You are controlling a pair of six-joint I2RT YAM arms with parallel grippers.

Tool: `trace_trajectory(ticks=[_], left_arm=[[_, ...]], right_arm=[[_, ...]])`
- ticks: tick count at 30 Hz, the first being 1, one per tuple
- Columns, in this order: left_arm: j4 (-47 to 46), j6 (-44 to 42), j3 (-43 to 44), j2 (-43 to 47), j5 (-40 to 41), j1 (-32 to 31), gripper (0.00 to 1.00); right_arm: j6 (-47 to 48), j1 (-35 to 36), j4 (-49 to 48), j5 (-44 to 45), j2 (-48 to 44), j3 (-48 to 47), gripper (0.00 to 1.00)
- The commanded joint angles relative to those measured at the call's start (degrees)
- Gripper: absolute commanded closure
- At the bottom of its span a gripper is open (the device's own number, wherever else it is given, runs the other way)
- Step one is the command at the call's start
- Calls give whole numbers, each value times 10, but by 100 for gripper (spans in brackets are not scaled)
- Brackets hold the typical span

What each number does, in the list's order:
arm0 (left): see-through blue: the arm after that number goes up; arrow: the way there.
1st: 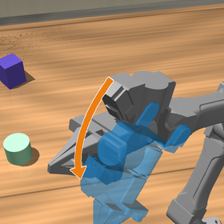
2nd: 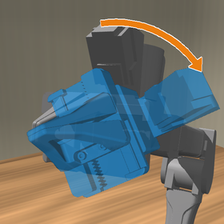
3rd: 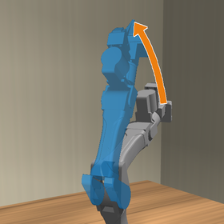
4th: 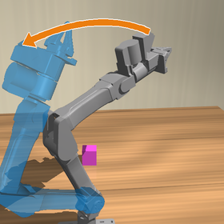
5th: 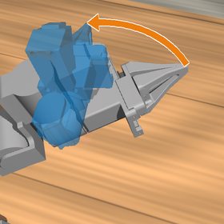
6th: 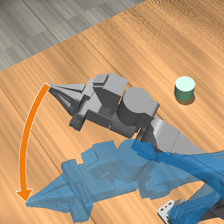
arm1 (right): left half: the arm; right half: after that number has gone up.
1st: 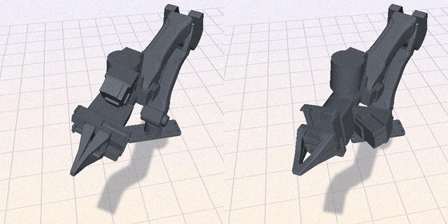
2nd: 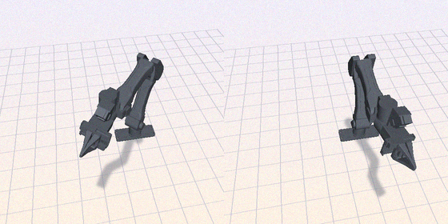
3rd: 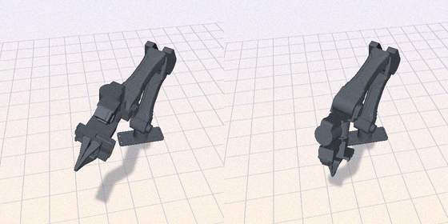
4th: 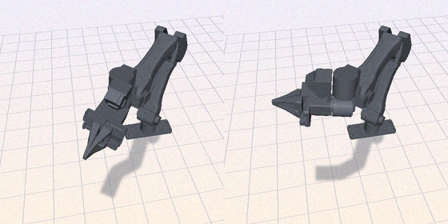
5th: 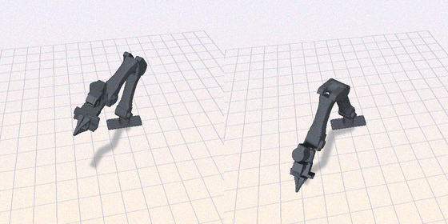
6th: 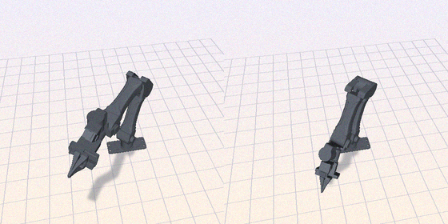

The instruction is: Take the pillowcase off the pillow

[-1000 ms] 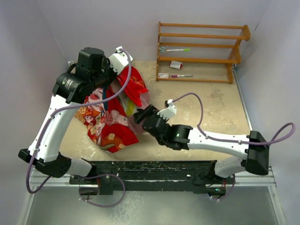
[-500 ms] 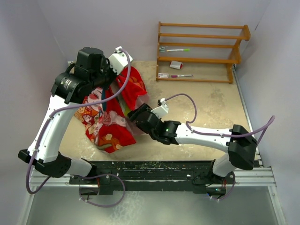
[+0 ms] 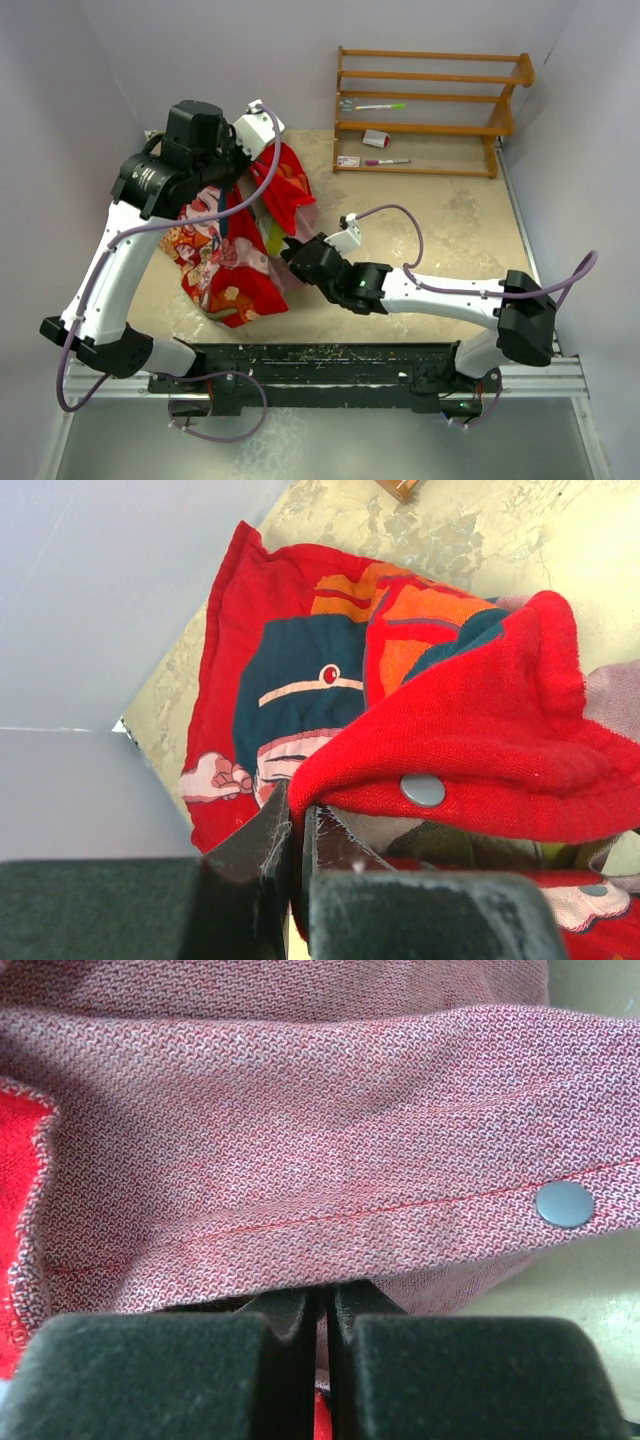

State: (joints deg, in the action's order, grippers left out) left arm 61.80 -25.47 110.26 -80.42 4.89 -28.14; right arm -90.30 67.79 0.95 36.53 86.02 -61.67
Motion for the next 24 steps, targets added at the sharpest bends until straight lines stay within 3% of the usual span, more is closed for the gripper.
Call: trace_trajectory(ticks=[1, 16, 24], left_arm=[[-52, -3, 24, 4, 29, 6, 100], [-126, -81, 89, -28, 148, 6, 100], [-192, -167, 76, -26, 194, 6, 100]], right_arm=[[-25, 4, 14, 21, -21, 20, 100], [-39, 30, 74, 41, -41, 102, 100], [-69, 47, 83, 42, -46, 159, 100]])
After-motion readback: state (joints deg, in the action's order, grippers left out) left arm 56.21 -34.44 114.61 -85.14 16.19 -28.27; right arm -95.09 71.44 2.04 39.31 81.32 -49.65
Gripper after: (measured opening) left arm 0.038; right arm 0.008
